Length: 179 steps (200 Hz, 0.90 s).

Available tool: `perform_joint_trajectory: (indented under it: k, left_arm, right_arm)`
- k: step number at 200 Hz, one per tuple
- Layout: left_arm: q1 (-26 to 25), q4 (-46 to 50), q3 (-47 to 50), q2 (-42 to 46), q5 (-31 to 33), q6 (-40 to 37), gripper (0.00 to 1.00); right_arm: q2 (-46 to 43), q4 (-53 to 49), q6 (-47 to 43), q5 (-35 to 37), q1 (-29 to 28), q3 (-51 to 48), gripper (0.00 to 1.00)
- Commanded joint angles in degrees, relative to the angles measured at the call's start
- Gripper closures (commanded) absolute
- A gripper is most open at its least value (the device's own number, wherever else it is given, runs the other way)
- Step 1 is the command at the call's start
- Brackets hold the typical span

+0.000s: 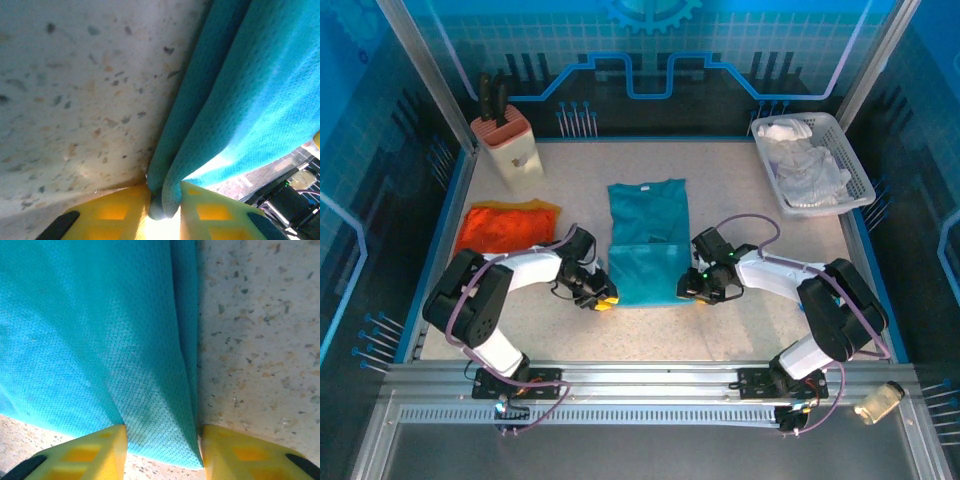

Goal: Fold and stack the t-shirts

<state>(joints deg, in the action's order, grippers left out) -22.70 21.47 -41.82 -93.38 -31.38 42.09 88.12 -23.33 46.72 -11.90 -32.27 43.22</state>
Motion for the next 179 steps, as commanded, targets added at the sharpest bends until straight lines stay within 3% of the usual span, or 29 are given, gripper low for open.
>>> perform_joint_trajectory:
  k: [1,66,140,179]
  left_arm:
    - [-0.8,-7.8,-2.1,-2.5,1.3,-0.2,0.82]
    - [-1.1,-6.3,-2.6,-2.1,2.3,-1.0,0.91]
    - [-1.5,-3.6,-3.2,-1.4,3.5,-2.9,1.00]
    - [-1.7,-2.3,-2.8,0.6,4.2,-3.6,1.00]
  right_arm:
    - [1.7,3.2,-0.4,-2.0,-2.2,1.3,0.59]
    - [1.0,3.3,0.2,-1.2,-2.2,1.2,0.71]
    - [-0.3,2.2,0.1,0.0,-1.6,1.0,1.00]
    - [-2.4,1.7,-0.9,0.2,-1.1,-0.4,1.00]
